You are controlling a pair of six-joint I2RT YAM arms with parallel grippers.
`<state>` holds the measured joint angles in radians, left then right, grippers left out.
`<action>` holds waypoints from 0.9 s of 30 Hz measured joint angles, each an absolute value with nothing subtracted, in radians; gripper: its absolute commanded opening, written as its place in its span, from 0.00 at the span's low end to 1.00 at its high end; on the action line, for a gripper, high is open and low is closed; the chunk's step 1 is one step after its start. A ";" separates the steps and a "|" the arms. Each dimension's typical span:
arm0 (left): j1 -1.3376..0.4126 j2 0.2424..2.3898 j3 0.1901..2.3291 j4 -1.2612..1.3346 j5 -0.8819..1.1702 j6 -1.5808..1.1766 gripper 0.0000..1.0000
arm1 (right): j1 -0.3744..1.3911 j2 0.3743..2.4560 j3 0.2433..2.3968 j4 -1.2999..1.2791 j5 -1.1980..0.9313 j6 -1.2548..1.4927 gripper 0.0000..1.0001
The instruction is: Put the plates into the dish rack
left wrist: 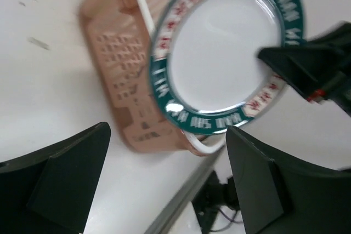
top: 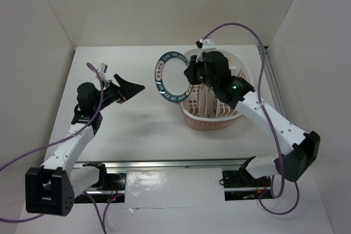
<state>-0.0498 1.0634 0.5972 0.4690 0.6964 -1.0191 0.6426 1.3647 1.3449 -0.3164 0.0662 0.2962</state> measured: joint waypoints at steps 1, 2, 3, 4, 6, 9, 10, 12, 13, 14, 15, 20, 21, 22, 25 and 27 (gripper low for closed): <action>-0.055 1.034 0.622 0.397 0.657 -0.986 1.00 | 0.660 1.338 1.357 -0.358 0.144 0.288 0.00; -0.060 0.995 0.648 0.322 0.610 -0.942 1.00 | 0.685 1.302 1.377 -0.404 0.238 0.280 0.00; -0.064 0.970 0.660 0.281 0.585 -0.918 1.00 | 0.702 1.274 1.395 -0.436 0.309 0.272 0.00; -0.070 0.937 0.673 0.228 0.550 -0.891 1.00 | 0.719 1.245 1.418 -0.470 0.384 0.266 0.00; -0.080 0.879 0.683 0.142 0.496 -0.849 1.00 | 0.746 1.190 1.467 -0.532 0.520 0.261 0.00; -0.091 0.840 0.682 0.047 0.451 -0.809 1.00 | 0.756 1.126 1.510 -0.601 0.680 0.259 0.00; -0.093 0.837 0.680 0.023 0.443 -0.802 1.00 | 0.756 1.108 1.516 -0.626 0.737 0.260 0.00; -0.095 0.833 0.666 -0.015 0.429 -0.783 1.00 | 0.756 1.095 1.518 -0.681 0.848 0.259 0.00; -0.097 0.832 0.659 -0.032 0.425 -0.780 1.00 | 0.756 1.097 1.518 -0.712 0.896 0.258 0.00; -0.100 0.832 0.651 -0.044 0.423 -0.775 1.00 | 0.755 1.103 1.518 -0.743 0.946 0.257 0.00; -0.101 0.831 0.642 -0.052 0.423 -0.766 1.00 | 0.751 1.111 1.514 -0.769 0.989 0.257 0.00; -0.116 0.830 0.616 -0.045 0.454 -0.762 1.00 | 0.687 1.166 1.438 -0.793 1.042 0.237 0.00; -0.117 0.830 0.615 -0.043 0.461 -0.762 1.00 | 0.673 1.169 1.413 -0.787 1.038 0.224 0.00; -0.117 0.830 0.615 -0.040 0.467 -0.762 1.00 | 0.656 1.169 1.387 -0.781 1.029 0.214 0.00; -0.123 0.826 0.607 -0.021 0.477 -0.762 1.00 | 0.600 1.164 1.336 -0.753 0.992 0.184 0.00; -0.125 0.823 0.598 -0.020 0.481 -0.762 1.00 | 0.564 1.154 1.305 -0.726 0.958 0.173 0.00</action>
<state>-0.1249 0.8230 0.5976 -0.0200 0.4808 -0.7616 0.5640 1.1542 1.3048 -0.7258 0.9577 0.1730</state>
